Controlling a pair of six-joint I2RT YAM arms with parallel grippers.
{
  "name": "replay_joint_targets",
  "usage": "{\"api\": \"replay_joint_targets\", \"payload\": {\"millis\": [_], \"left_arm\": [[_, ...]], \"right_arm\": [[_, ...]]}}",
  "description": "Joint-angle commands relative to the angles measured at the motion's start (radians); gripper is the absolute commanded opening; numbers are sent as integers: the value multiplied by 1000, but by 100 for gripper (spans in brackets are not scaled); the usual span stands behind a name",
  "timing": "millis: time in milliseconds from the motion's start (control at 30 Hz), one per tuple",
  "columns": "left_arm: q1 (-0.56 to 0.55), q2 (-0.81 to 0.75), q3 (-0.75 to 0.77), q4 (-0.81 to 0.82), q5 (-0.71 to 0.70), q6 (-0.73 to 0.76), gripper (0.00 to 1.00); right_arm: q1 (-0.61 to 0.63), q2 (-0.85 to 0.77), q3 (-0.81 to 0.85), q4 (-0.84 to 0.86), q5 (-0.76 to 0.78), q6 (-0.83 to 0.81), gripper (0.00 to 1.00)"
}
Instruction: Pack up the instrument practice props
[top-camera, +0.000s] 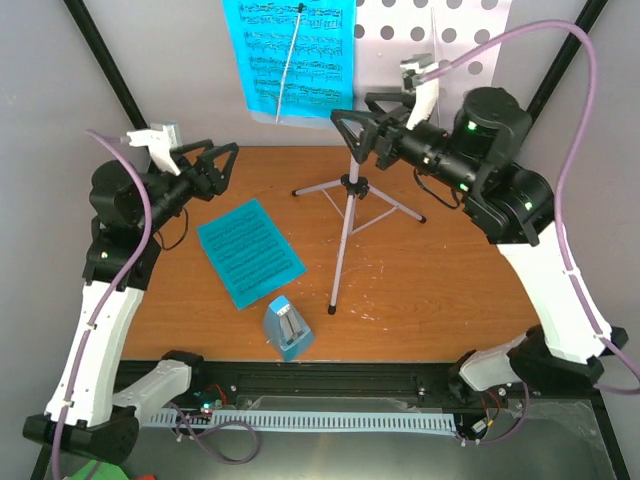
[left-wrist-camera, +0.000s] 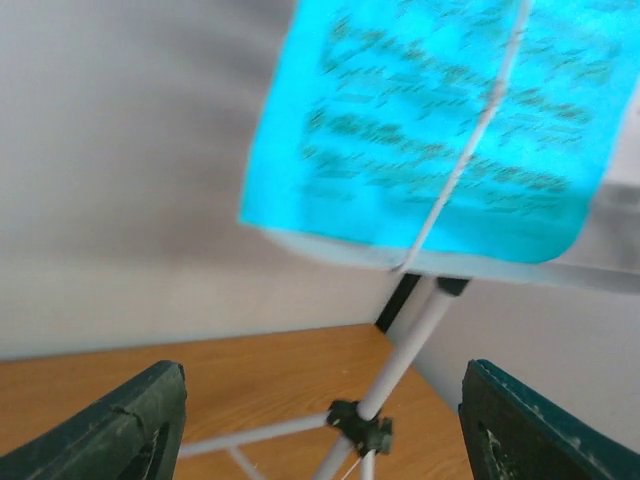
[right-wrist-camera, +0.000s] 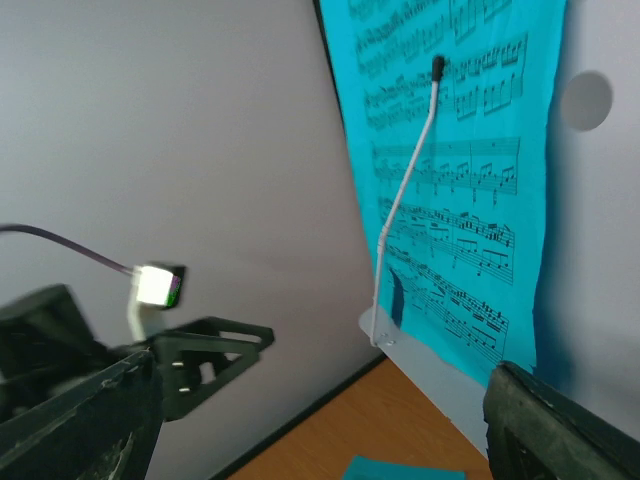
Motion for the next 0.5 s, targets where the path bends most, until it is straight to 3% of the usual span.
{"api": "replay_joint_targets", "payload": {"millis": [0,233,467], "left_arm": [[-95,84,163,-37,-20,57,74],[-146,297,470,-50,180,36,76],[-153,485,717,-91,280,21,69]], "right_arm": [[52,81,127,-132,236,-63,85],[59,183,274,-183,333,-67,83],[58,238,322,-151,358,-67,70]]}}
